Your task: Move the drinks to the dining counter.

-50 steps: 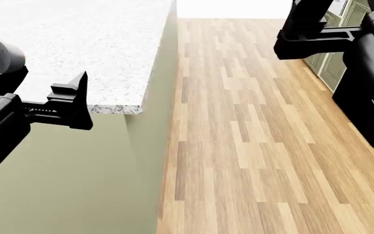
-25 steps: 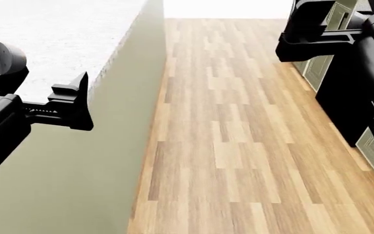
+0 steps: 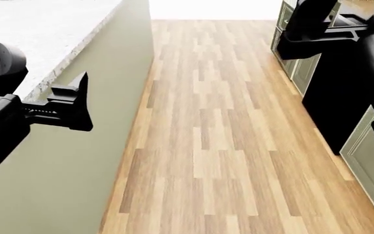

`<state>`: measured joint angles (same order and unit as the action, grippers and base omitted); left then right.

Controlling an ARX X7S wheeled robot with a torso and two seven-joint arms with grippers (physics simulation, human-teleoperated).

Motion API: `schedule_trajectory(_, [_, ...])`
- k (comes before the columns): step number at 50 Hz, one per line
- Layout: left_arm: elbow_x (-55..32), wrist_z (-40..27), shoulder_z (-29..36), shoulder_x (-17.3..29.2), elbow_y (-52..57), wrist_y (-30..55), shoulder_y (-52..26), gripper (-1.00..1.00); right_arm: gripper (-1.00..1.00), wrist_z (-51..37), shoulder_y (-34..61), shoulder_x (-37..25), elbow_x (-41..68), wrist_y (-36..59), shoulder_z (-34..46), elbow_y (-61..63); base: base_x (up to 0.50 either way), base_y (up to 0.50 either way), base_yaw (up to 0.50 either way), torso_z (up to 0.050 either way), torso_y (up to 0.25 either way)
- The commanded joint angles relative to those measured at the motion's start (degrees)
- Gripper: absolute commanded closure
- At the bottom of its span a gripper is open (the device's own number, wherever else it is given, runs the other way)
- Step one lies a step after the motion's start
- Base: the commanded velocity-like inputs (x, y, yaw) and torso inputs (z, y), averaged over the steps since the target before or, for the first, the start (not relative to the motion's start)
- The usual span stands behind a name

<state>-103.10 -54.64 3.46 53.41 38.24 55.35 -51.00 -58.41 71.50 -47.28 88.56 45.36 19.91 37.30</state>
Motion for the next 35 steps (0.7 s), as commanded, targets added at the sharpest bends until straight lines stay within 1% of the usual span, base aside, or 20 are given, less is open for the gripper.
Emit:
schedule_trajectory(1, [-0.27, 0.06, -0.14, 0.4, 0.03, -0.25, -0.06, -1.0, -1.0, -0.15, 0.95, 0.41, -0.22, 0.52, 0.61, -0.35, 0.49, 0.29, 0.0, 0.0, 0.0])
schedule_trajectory(11, [-0.34, 0.09, -0.57, 0.83, 0.35, -0.63, 0.56, -1.0, -1.0, -1.01, 1.36, 0.37, 0.25, 0.99, 1.01, -0.89, 0.5, 0.06, 0.0, 0.0, 0.001])
schedule_trajectory(16, [-0.1, 0.21, -0.61, 0.75, 0.39, -0.78, 0.82, -1.0, -1.0, -1.76, 1.16, 0.02, -0.59, 1.29, 1.27, -0.85, 0.47, -0.12, 0.0, 0.0, 0.0])
schedule_trajectory(23, [-0.05, 0.08, -0.65, 0.87, 0.55, -0.94, 0.99, -1.0, -1.0, -3.13, 1.47, -0.7, -0.62, 1.85, 1.36, -0.64, 0.1, -0.26, 0.0, 0.0, 0.0])
schedule_trajectory(26, [-0.02, 0.13, -0.63, 0.98, 0.54, -0.91, 0.98, -1.0, -1.0, -4.71, 2.15, -1.27, 1.03, 2.55, 1.41, -0.71, 0.01, -0.48, 0.18, 0.0, 0.0])
schedule_trajectory(28, [0.21, 0.24, -0.65, 0.97, 0.54, -0.93, 1.18, -1.0, -1.0, -4.6, 1.53, -1.59, -0.57, 1.51, 0.54, -0.47, 0.01, -0.39, 0.33, 0.0, 0.0])
schedule_trajectory(29, [0.27, 0.27, -0.66, 0.97, 0.56, -0.96, 1.27, -1.0, -1.0, -5.95, 0.89, -1.65, -0.91, 0.83, 0.03, -0.61, 0.0, -0.14, 0.43, 0.0, 0.0])
schedule_trajectory(30, [0.37, 0.31, -0.68, 0.97, 0.61, -0.97, 1.39, -1.0, -1.0, -4.98, 1.64, -1.85, -0.74, 2.42, 1.22, -0.73, 0.0, 0.0, 0.0, 0.0, 0.0])
schedule_trajectory(32, [0.54, 0.44, -0.82, 0.98, 0.64, -1.09, 1.7, -1.0, -1.0, -5.4, 1.32, -1.76, -1.01, 2.21, 1.2, -0.71, 0.0, 0.0, 0.0, 0.0, 0.0])
schedule_trajectory(33, [0.59, 0.49, -0.74, 0.95, 0.61, -1.05, 1.69, -1.0, -1.0, -6.14, 2.14, -1.88, -0.29, 3.59, 2.11, -1.3, 0.0, 0.0, 0.0, 0.0, 0.0])
schedule_trajectory(35, [0.66, 0.5, -0.56, 0.9, 0.58, -0.99, 1.53, -1.0, -1.0, -5.36, 1.35, -1.52, -0.32, 3.09, 2.14, -1.7, 0.0, 0.0, 0.0, 0.0, 0.0])
